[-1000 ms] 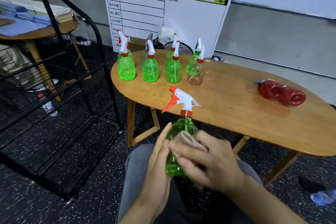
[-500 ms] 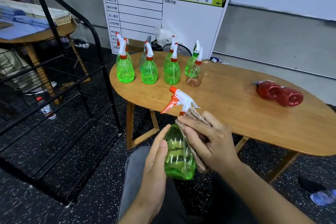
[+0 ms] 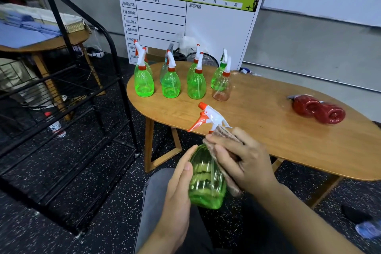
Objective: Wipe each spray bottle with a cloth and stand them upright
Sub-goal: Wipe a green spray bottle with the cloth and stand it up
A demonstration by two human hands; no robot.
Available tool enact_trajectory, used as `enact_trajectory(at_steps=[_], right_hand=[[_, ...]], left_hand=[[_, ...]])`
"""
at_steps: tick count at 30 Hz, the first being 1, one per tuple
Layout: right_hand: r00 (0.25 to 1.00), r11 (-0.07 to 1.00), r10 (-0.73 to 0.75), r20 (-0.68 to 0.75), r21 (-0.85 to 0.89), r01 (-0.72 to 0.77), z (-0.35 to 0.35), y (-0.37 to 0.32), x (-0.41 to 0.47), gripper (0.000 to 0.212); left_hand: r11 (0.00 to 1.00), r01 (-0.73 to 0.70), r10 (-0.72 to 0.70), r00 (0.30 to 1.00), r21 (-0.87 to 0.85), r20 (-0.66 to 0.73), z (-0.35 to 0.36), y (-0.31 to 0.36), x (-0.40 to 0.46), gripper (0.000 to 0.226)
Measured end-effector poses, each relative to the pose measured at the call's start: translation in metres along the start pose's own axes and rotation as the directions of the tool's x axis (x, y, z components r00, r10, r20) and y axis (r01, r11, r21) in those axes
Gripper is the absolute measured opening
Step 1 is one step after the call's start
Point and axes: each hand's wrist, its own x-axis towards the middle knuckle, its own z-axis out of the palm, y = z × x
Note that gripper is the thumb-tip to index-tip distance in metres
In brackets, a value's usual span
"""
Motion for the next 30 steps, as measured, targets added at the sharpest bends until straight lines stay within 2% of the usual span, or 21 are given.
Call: enact_trajectory(at_steps=[2,5,8,11,13,14,16,18,20,24,28,30], right_hand=[[0.998,0.998,0.059,-0.019,0.031,-0.059,0.003,0.001,-0.001,0.029],[0.999,0.998,0.028,-0.029,0.055,-0.027,0.006,-0.01,-0.011,0.029],[0.987,0.986,-0.156,0.037,0.062,0.154,0.009,-0.023,-0.031,0.024],[0.902,0.915,-0.4,0.164,0.007,0.404,0.007,-0.024,-0.048,0.028],[0.875,0.888,-0.452,0.174,-0.006,0.46,0.005,-0.02,-0.048,0.029],[0.886,0.898,-0.433,0.163,-0.005,0.44,0.004,-0.018,-0.044,0.029],[0.948,0.953,-0.304,0.094,0.021,0.303,0.005,-0.011,-0.032,0.027],[0.993,0.991,-0.117,0.009,0.062,0.116,0.005,-0.003,-0.017,0.029],[0.999,0.993,0.023,-0.042,0.118,-0.018,0.006,0.004,-0.006,0.031],[0.994,0.974,0.1,-0.041,0.208,-0.089,0.009,0.003,0.0,0.028],[0.989,0.954,0.143,-0.039,0.272,-0.127,0.005,0.003,0.001,0.029],[0.988,0.951,0.154,-0.029,0.277,-0.14,0.003,0.005,0.003,0.029]], left_hand=[[1.0,-0.005,0.005,1.0,0.004,0.008,0.001,0.003,-0.001,0.052],[1.0,-0.008,0.008,1.0,-0.011,-0.023,-0.001,0.002,0.002,0.047],[0.999,0.042,-0.042,0.999,-0.023,-0.023,-0.003,-0.001,0.003,0.064],[0.997,0.048,-0.048,0.999,-0.061,-0.011,-0.005,-0.002,0.002,0.056],[0.998,0.043,-0.043,0.999,-0.047,-0.006,-0.005,0.0,0.002,0.057],[0.998,0.047,-0.047,0.999,-0.037,-0.01,-0.004,0.001,0.002,0.064],[0.999,0.046,-0.046,0.999,-0.015,-0.003,-0.004,0.002,0.003,0.075],[1.0,0.009,-0.009,1.0,-0.013,0.015,-0.003,0.002,0.002,0.069],[1.0,-0.012,0.013,0.999,-0.024,0.043,-0.004,0.003,0.0,0.066],[0.999,-0.042,0.045,0.994,-0.029,0.095,-0.006,0.005,-0.001,0.087],[0.996,-0.039,0.049,0.99,-0.081,0.132,-0.005,0.004,-0.001,0.072],[0.992,0.005,0.011,0.992,-0.126,0.127,-0.006,0.002,0.0,0.076]])
